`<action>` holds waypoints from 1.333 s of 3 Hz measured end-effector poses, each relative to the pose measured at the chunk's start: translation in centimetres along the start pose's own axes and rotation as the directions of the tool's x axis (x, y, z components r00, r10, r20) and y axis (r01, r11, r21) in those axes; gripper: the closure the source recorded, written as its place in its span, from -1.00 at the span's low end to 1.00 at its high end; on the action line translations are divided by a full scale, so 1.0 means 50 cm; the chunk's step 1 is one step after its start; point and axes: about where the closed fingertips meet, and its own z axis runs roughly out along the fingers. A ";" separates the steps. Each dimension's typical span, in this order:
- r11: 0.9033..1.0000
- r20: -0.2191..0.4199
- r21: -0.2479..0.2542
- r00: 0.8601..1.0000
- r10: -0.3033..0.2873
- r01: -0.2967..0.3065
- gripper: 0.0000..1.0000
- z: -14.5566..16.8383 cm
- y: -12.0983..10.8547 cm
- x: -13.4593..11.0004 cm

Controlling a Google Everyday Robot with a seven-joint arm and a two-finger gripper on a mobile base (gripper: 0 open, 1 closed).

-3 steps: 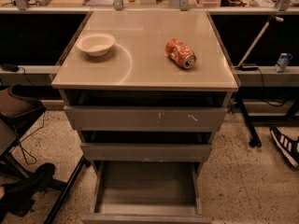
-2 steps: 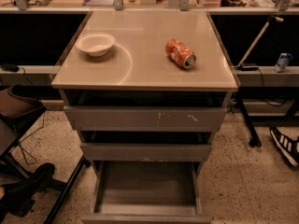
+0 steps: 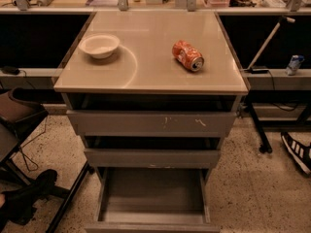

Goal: Close bottom drawer

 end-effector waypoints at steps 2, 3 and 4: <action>0.997 0.048 0.047 0.997 -0.060 0.058 -1.00 0.007 -0.066 -0.103; 0.997 0.077 0.061 0.995 -0.060 0.056 -1.00 0.013 -0.116 -0.142; 0.994 0.111 0.079 0.990 -0.085 0.076 -1.00 0.016 -0.155 -0.219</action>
Offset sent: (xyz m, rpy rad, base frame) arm 0.1954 -0.0197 0.0939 -0.1569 -0.2717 -0.1187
